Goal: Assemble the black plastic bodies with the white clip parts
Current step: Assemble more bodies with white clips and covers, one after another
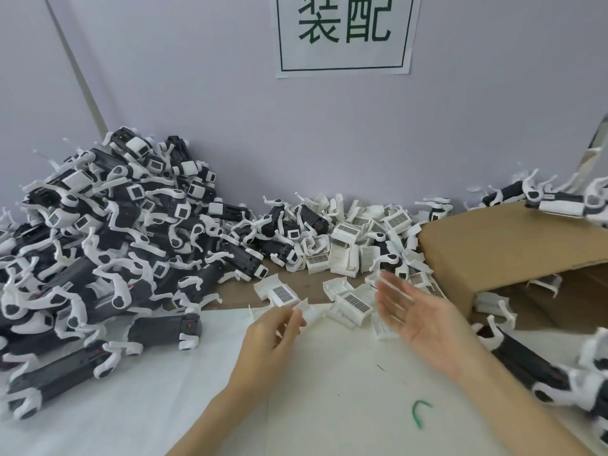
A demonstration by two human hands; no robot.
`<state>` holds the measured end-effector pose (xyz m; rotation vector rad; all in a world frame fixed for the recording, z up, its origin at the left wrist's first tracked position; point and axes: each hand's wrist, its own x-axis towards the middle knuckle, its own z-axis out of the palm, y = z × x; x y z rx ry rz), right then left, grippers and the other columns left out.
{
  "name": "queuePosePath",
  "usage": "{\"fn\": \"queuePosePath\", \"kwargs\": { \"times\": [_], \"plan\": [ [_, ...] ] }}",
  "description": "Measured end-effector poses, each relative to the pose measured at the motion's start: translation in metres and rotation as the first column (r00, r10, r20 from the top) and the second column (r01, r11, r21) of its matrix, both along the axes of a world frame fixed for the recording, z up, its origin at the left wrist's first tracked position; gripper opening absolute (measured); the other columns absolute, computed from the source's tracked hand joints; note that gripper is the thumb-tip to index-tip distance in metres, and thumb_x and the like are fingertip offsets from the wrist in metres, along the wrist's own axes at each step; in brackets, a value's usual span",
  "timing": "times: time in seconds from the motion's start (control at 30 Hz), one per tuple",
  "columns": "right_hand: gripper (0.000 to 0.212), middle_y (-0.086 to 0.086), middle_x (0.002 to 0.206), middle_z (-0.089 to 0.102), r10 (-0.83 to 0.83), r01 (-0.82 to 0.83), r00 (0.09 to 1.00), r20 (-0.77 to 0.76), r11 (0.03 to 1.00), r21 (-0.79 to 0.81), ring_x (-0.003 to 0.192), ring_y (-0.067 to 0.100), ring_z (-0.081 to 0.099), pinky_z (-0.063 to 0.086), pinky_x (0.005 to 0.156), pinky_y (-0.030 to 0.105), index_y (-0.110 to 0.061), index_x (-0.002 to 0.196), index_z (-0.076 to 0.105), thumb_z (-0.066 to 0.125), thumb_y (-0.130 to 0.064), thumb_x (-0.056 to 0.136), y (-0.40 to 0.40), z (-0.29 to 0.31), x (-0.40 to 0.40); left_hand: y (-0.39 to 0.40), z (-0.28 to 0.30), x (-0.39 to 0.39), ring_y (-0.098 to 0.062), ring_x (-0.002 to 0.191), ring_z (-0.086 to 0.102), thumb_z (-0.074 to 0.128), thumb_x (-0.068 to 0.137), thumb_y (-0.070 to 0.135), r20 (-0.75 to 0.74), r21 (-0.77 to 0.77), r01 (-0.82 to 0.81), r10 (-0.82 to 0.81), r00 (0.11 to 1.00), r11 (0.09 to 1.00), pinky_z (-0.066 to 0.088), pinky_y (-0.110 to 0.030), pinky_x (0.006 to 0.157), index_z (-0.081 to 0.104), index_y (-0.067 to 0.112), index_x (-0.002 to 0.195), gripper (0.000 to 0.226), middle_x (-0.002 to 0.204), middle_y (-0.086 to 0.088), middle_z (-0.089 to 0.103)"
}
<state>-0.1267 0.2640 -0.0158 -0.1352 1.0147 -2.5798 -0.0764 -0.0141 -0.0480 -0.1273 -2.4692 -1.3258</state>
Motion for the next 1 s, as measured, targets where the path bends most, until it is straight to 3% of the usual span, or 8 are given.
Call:
{"fn": "queuePosePath", "kwargs": {
  "times": [0.17,0.27,0.37,0.5,0.67,0.8,0.9,1.0],
  "plan": [
    [0.045,0.019,0.121,0.07,0.063,-0.059,0.996,0.058,0.996,-0.06,0.096,0.029,0.074,0.063,0.08,0.04,0.001,0.131,0.069,0.06,-0.023,0.094,-0.011,-0.015,0.005,0.006,0.012,-0.045,-0.008,0.085,0.058,0.06,0.106,0.023,-0.194,-0.325,-0.154,0.094,0.977,0.933,0.051,-0.032,0.074,0.066,0.019,0.105,0.008,0.1,0.007,0.062],
    [0.045,0.02,0.116,0.071,0.079,-0.076,0.995,0.06,0.995,-0.06,0.094,0.03,0.073,0.063,0.079,0.04,0.001,0.127,0.071,0.064,-0.025,0.09,-0.011,-0.015,0.005,0.001,0.033,-0.101,-0.022,0.116,0.052,0.056,0.105,0.013,-0.288,-0.654,-0.256,0.079,0.954,0.712,0.051,-0.037,0.09,0.062,0.014,0.128,0.024,0.127,-0.002,0.057],
    [0.046,0.02,0.112,0.07,0.079,-0.077,0.995,0.061,0.996,-0.036,0.091,0.031,0.072,0.063,0.078,0.04,0.001,0.125,0.072,0.066,-0.026,0.089,-0.012,-0.019,0.003,-0.007,0.049,-0.146,-0.026,0.131,0.05,0.059,0.099,0.006,-0.21,-0.863,-0.256,0.151,0.966,0.435,0.041,-0.036,0.11,0.052,0.014,0.142,0.044,0.142,-0.006,0.055],
    [0.05,0.019,0.109,0.071,0.088,-0.088,0.995,0.045,0.996,-0.01,0.085,0.029,0.071,0.062,0.076,0.039,0.001,0.126,0.072,0.071,-0.028,0.084,-0.014,-0.021,0.002,-0.019,0.046,-0.164,-0.026,0.126,0.055,0.063,0.094,-0.004,-0.185,-0.914,-0.225,0.148,0.972,0.338,0.043,-0.033,0.104,0.061,0.01,0.126,0.035,0.129,-0.006,0.065],
    [0.043,0.016,0.104,0.071,0.077,-0.077,0.996,0.045,0.997,-0.002,0.082,0.027,0.071,0.062,0.073,0.036,-0.002,0.123,0.074,0.065,-0.028,0.089,-0.014,-0.024,-0.001,-0.037,0.052,-0.142,-0.03,0.105,0.06,0.057,0.1,-0.01,-0.233,-0.642,-0.173,0.024,0.972,0.747,0.051,-0.041,0.089,0.073,0.0,0.107,0.019,0.112,-0.013,0.07],
    [0.045,0.016,0.102,0.071,0.054,-0.054,0.998,0.035,0.998,0.015,0.081,0.026,0.071,0.062,0.073,0.036,-0.002,0.123,0.074,0.066,-0.029,0.087,-0.014,-0.024,-0.001,-0.035,0.059,-0.098,-0.006,0.089,0.069,0.066,0.102,0.003,-0.225,-0.337,-0.062,-0.017,0.974,0.939,0.05,-0.013,0.08,0.077,0.015,0.105,0.017,0.107,0.006,0.076],
    [0.049,0.018,0.106,0.072,0.06,-0.06,0.998,0.014,0.997,0.041,0.086,0.028,0.072,0.062,0.074,0.036,0.0,0.129,0.07,0.066,-0.028,0.088,-0.014,-0.026,0.001,-0.026,0.057,-0.061,-0.006,0.089,0.076,0.071,0.1,0.011,-0.142,0.013,0.068,-0.066,0.988,0.998,0.056,-0.014,0.08,0.079,0.025,0.102,0.016,0.101,0.011,0.08],
    [0.042,0.02,0.127,0.07,0.024,-0.012,0.996,-0.086,0.991,0.137,0.108,0.033,0.072,0.061,0.083,0.037,-0.01,0.136,0.066,0.063,-0.024,0.096,-0.02,-0.028,0.006,-0.013,0.05,-0.025,-0.013,0.097,0.076,0.075,0.095,0.019,-0.107,0.334,0.152,-0.123,0.987,0.93,0.059,-0.022,0.088,0.082,0.031,0.099,0.014,0.106,0.003,0.081]
  ]
}}
